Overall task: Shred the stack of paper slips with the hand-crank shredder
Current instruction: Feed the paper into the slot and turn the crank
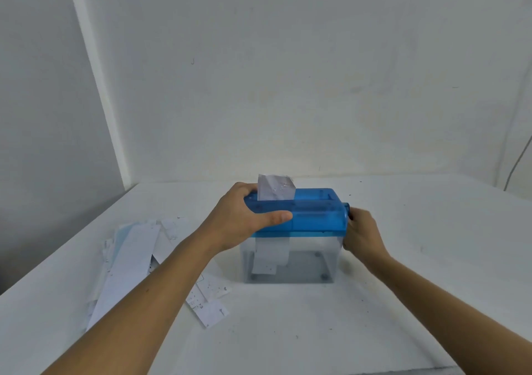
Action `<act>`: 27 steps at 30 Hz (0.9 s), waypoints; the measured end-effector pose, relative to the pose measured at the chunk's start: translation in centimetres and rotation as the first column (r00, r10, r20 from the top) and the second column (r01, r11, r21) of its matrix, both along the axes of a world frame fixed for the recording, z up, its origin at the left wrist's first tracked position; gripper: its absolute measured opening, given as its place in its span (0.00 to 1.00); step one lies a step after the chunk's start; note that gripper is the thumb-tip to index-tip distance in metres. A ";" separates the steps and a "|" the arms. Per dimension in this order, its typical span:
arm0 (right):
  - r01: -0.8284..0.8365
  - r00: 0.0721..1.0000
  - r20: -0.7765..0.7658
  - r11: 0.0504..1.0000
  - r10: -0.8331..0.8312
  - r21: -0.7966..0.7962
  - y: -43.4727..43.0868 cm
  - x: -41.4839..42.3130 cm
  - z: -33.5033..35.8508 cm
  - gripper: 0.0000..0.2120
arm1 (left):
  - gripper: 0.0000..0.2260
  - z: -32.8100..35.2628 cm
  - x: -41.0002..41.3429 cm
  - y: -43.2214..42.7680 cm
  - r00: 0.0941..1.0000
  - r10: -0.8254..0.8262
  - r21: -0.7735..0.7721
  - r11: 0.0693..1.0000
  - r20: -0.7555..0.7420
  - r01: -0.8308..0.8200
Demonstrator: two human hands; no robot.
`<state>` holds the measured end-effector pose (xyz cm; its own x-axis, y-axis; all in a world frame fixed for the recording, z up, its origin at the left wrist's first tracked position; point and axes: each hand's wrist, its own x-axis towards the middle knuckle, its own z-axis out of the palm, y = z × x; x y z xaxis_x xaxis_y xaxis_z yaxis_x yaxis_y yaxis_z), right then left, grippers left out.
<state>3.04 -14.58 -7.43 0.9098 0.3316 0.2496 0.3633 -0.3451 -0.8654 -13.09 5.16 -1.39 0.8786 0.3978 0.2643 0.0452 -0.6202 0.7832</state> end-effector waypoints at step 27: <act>-0.291 0.951 0.154 0.946 0.269 0.145 -3.6 0.6 10.4 0.08 | 0.42 0.7 -0.8 -0.7 0.998 -0.069 -0.012 0.998 0.001 0.069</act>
